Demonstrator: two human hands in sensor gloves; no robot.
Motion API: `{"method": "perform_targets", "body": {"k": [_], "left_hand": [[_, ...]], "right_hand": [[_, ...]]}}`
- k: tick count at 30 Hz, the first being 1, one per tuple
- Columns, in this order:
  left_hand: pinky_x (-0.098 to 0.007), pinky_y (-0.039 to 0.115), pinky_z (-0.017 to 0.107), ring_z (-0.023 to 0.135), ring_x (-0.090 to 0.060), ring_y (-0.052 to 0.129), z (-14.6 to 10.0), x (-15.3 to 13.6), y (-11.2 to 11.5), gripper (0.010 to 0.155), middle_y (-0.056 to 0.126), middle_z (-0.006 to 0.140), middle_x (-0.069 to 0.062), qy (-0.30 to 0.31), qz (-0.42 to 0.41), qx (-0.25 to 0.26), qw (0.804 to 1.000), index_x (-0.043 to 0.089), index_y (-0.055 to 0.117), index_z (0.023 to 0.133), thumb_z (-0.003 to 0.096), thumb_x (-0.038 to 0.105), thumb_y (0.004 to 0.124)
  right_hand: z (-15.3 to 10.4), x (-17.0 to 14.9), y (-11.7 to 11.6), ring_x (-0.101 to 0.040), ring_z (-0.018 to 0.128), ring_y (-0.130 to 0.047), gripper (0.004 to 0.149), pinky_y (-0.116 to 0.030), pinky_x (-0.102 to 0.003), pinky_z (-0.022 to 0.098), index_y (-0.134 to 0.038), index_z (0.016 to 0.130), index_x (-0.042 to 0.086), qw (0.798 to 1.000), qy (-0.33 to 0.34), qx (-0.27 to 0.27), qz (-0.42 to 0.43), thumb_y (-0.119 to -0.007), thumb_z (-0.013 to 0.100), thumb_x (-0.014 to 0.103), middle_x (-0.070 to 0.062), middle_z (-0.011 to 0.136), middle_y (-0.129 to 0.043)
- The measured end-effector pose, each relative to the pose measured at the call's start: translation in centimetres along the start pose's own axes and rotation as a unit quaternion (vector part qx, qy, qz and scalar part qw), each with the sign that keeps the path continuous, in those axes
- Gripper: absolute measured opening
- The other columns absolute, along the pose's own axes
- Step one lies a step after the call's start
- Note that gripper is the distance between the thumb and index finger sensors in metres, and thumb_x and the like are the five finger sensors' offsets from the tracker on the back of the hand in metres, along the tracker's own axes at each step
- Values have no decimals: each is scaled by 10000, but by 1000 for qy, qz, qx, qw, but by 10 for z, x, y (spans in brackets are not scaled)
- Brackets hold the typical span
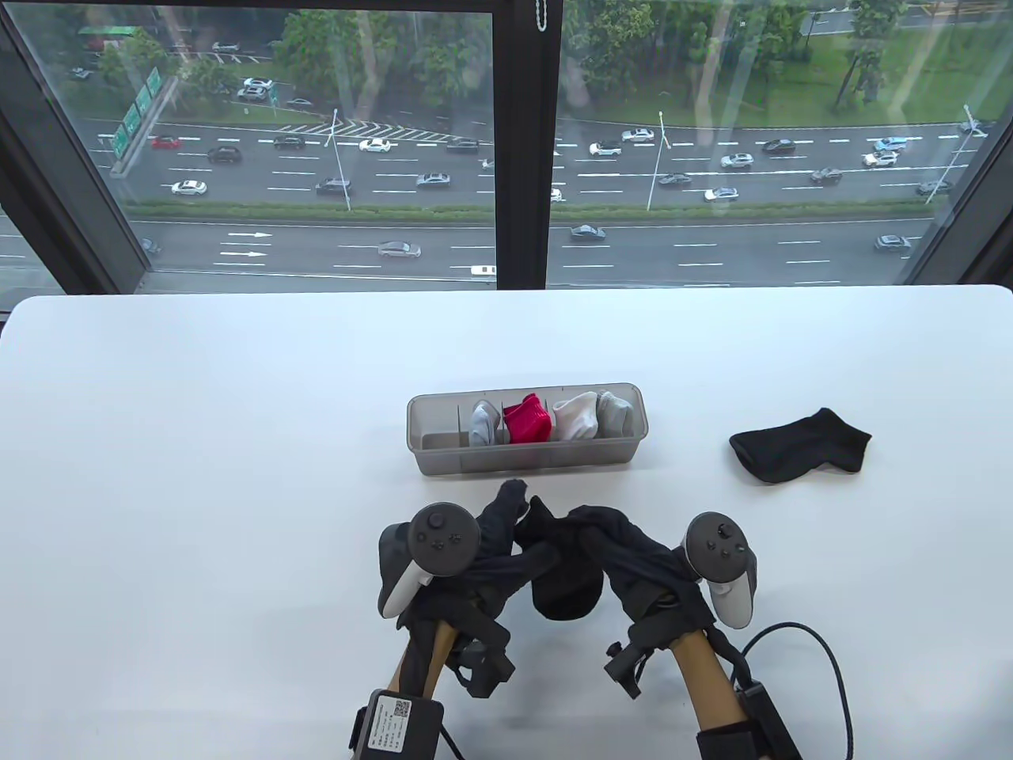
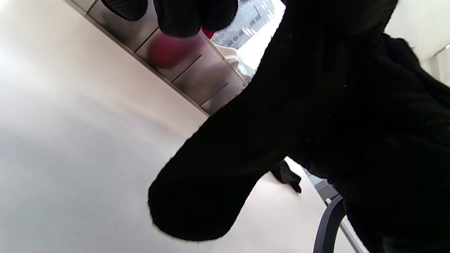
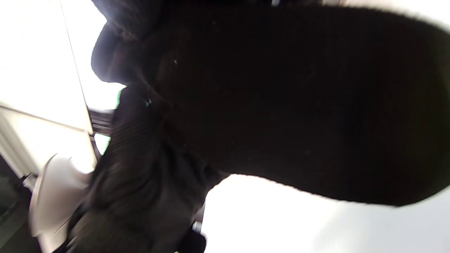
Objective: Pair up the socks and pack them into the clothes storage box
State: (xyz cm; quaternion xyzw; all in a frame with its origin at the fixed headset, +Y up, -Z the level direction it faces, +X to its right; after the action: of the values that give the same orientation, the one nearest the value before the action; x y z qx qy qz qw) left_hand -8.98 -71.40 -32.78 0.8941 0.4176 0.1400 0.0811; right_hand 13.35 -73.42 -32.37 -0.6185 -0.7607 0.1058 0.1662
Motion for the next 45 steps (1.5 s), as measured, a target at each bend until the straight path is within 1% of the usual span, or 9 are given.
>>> {"method": "perform_targets", "body": {"k": [4,9,13,18,21,23,26,33,45], "left_hand": [[-501,756,701,779,-250,1011,-9,2,-19,416,998,852,-24,13,-27,118,993,273,750,955,556,377,695],[-488,777,681,699,-224,1044,-10,12,-16,407,1037,768,-6,33,62,108,992,283,788,923,537,392,724],[-435,845,595,530,-179,1092,-12,25,-12,412,1081,625,16,63,56,68,994,244,835,882,529,424,722],[-413,866,537,408,-145,1080,-8,28,-8,413,1074,518,25,37,55,-2,998,224,835,877,549,422,680],[-459,801,653,663,-225,1068,1,8,11,452,1047,774,-13,-15,148,-3,989,243,759,970,560,410,669],[-595,529,814,1118,-379,607,6,-6,23,654,564,1213,-114,-67,219,-36,973,291,405,1150,561,438,647],[-604,225,865,1189,-356,139,2,-9,7,806,122,1269,-53,-90,282,25,955,381,161,1145,510,589,612],[-530,-36,821,1077,-260,-205,-8,-54,-38,861,-228,1130,36,-240,406,17,882,419,-146,987,488,688,502],[-523,-31,819,1075,-258,-194,-11,-86,-45,852,-214,1130,38,-286,386,-1,877,411,-125,1001,493,673,507]], "right_hand": [[-3,-4,14,-364,876,-835,406,-565,-586,770,-668,981,237,993,-24,-99,-58,-685,594,356,-101,931,-883],[-2,7,2,-442,1123,-223,860,-332,-638,827,-185,1136,310,989,1,6,-148,-783,537,459,-98,1261,-208],[-10,26,12,-268,825,-889,443,-698,-488,720,-705,979,272,978,52,-124,-161,-754,555,389,-7,837,-938],[-11,34,20,-229,667,-952,403,-745,-460,659,-780,926,214,983,6,-110,-144,-788,551,362,-11,669,-992],[3,4,14,-258,735,-932,408,-712,-478,696,-769,938,213,969,-65,-89,-223,-777,556,359,-31,734,-988],[15,-17,13,-363,974,-739,541,-582,-532,779,-622,1061,209,964,-114,-50,-236,-754,563,376,-115,1039,-816],[15,-21,16,-385,1136,-301,710,-361,-597,837,-377,1148,244,959,-133,-27,-251,-724,563,448,-140,1244,-399],[-2,15,77,-398,1132,-303,675,-443,-563,833,-395,1152,232,932,-128,-184,-285,-660,582,477,-154,1247,-391],[19,-29,214,-427,1126,-314,734,-433,-580,831,-387,1151,246,787,-376,-286,-397,-749,549,457,-173,1247,-369]]}}
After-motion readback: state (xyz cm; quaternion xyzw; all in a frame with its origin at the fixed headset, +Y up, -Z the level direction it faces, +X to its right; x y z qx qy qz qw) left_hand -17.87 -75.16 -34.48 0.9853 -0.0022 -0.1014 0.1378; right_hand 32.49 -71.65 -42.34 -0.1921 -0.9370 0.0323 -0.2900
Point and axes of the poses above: the tracker on the back of each hand, its own x axis roughly to the thumb side, its own z axis roughly from the wrist to the fingertips, y = z × x, the point moved 3 cm from there along z, roughly from the wrist to the fingertips
